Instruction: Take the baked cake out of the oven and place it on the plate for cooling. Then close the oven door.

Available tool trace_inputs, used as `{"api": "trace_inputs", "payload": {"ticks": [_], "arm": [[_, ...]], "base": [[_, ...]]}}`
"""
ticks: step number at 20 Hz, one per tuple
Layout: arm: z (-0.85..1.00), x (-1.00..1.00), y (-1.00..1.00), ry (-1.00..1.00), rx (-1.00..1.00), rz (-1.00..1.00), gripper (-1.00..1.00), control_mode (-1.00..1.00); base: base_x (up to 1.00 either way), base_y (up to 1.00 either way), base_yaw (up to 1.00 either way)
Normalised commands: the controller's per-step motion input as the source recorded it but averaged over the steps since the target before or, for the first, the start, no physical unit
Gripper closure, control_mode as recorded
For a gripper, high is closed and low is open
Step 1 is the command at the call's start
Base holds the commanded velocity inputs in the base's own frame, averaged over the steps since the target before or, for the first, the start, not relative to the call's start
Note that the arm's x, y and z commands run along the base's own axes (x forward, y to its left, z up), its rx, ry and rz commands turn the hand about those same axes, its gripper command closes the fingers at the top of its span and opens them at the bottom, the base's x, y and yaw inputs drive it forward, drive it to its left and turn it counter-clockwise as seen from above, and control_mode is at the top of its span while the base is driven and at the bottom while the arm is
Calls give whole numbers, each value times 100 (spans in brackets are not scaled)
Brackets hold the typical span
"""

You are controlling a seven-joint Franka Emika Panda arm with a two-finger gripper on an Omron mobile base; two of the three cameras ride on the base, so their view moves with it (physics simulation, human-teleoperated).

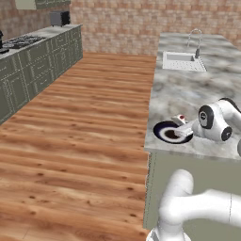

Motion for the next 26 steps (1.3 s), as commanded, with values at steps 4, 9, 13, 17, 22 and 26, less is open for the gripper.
{"api": "trace_inputs", "payload": {"ticks": [4,9,13,17,22,26], "arm": [[-20,16,-3,11,0,7,100,-100],[-20,18,-11,9,0,8,100,-100],[-20,19,-24,13,0,11,100,-100],[-19,24,-30,12,0,10,100,-100],[-17,32,-32,10,0,9,100,-100],[-11,41,-14,11,0,4,100,-100]], "base": [[0,0,0],[0,0,0],[0,0,0],[0,0,0],[0,0,0],[0,0,0]]}}
